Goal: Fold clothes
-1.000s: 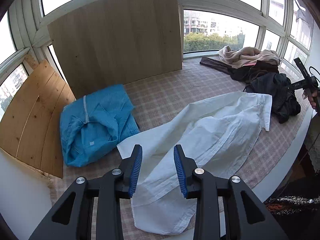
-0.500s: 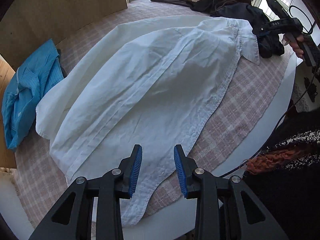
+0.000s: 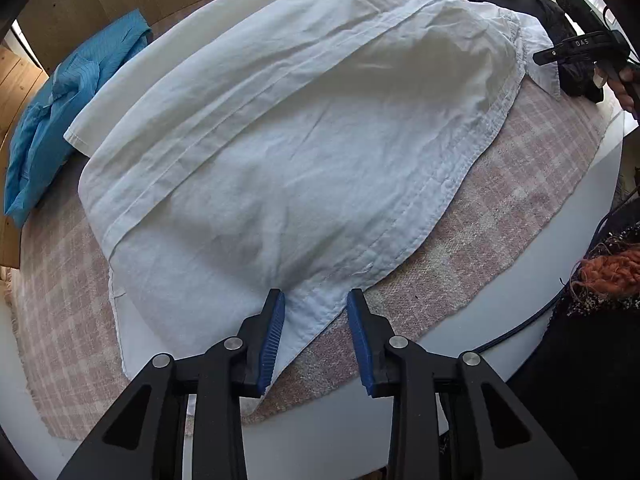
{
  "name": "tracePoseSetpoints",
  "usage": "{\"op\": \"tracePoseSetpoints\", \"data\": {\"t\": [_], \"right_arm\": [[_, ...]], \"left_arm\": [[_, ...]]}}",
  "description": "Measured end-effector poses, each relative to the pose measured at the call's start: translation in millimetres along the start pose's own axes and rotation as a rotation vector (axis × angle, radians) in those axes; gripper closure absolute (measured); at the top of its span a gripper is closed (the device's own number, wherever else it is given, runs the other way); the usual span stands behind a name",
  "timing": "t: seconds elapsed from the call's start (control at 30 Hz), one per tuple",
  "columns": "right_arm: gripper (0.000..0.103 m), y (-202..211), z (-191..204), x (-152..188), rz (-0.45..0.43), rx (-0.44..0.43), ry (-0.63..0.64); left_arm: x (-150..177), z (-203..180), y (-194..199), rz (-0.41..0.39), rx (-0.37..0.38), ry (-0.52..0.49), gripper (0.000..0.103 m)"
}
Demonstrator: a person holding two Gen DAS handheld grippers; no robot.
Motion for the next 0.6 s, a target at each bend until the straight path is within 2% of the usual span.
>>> {"op": "tracePoseSetpoints", "data": {"t": [0.03,0.07,0.17,0.27,0.33,0.4,0.47,0.53,0.6], "right_arm": [[0.098,2.7,-0.7,-1.2,-0.007,0.015,0.008],[0.098,7.7,-0.4,-3.1,-0.023,0.021,0.013],[0.099,28.2,5.2,-12.2,-0.082,0.001,0.011],[0.099,52.3,19.3,-30.9,-0.155,-0.028,0.02],[0.099,69.3,30.9,-46.4,-0.204,-0.059,0.031],[0.099,83.8,41.7,-65.1,-0.247,-0.08,0.045],[0.099,95.2,47.1,-86.1,-0.273,-0.036,0.095],[0.099,102.4,48.8,-113.9,-0.297,-0.003,0.116],[0.099,104.9,45.6,-148.2,-0.322,-0.002,0.116]], "left_arm": [[-0.8,-0.5,1.5,-0.003,0.014,0.004,0.092],[-1.8,-0.8,3.2,-0.006,0.026,0.008,0.098],[-6.8,2.6,14.6,-0.021,0.039,0.023,0.1],[-23.6,16.7,43.5,-0.076,0.034,0.072,0.1],[-42.1,32.0,70.0,-0.141,0.006,0.081,0.1],[-65.5,53.5,94.0,-0.2,-0.018,0.089,0.1],[-98.8,73.1,110.7,-0.245,-0.031,0.099,0.1],[-129.1,103.1,116.5,-0.291,-0.088,0.078,0.1],[-156.9,124.7,110.8,-0.304,-0.144,0.073,0.1]]}}
Point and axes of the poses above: each gripper's, at about its wrist camera, not at the fingertips, and y roughly against the way its jaws point, z to its left, x to its underside, the point moved 9 cm from there along -y, roughly the way its jaws point, and after that the axes turned 6 degrees about -x, right-handed, at the moved point
